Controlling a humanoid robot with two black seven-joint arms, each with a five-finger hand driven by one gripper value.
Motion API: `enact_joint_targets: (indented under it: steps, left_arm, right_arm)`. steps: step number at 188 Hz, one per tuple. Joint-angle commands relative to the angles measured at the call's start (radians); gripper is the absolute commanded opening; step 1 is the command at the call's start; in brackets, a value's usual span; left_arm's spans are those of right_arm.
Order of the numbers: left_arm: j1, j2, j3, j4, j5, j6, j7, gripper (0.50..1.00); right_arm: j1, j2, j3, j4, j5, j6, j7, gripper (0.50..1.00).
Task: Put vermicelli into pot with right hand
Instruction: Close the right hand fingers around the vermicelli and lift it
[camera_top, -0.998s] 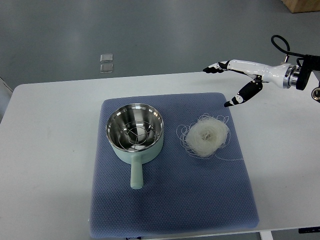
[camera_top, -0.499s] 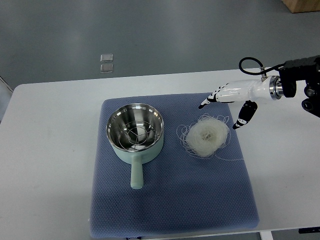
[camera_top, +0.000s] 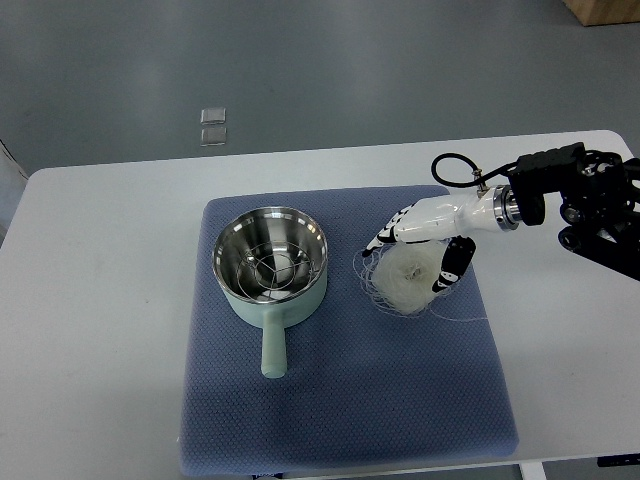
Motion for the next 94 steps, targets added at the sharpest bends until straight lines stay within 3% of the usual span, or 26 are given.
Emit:
enact_joint_targets:
  steps: [1,94]
  left_arm:
    - [0.000,0.000,0.000,0.000,0.001,0.000,0.000,1.000]
    - [0.000,0.000,0.000,0.000,0.001,0.000,0.000,1.000]
  right_arm:
    - [-0.019,0.005,-0.015,-0.013,-0.011,-0.021,-0.001,0.924]
    - [-0.038,0.026,-0.015,-0.093,-0.021,-0.064,0.001,0.915]
